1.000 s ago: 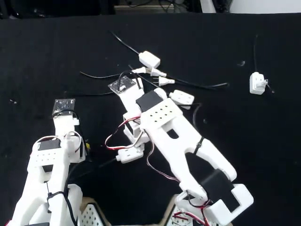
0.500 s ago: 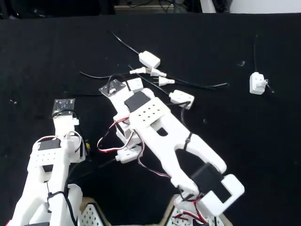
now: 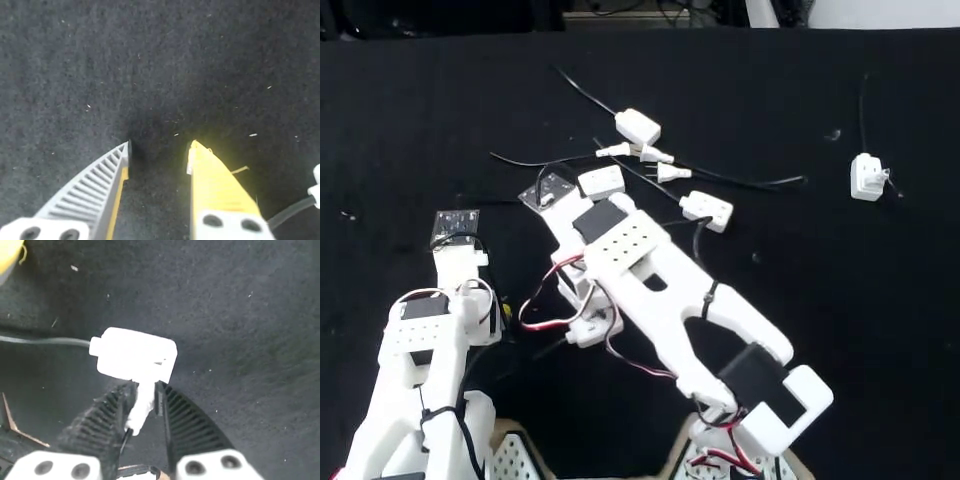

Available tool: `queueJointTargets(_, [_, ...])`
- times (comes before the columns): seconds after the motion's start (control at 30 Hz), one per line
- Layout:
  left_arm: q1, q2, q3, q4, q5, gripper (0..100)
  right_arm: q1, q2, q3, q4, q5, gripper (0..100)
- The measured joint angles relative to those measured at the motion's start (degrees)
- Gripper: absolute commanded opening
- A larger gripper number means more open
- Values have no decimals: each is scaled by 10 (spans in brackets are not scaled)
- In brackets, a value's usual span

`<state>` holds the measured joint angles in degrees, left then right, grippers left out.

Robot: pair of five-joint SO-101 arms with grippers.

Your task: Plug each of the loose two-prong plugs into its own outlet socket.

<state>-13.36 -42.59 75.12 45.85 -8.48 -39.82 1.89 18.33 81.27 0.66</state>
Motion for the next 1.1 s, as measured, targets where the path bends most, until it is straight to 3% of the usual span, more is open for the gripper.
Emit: queueJointTargets(1.1, [0, 0, 0, 0, 0, 195, 15, -38, 50, 8, 6, 11])
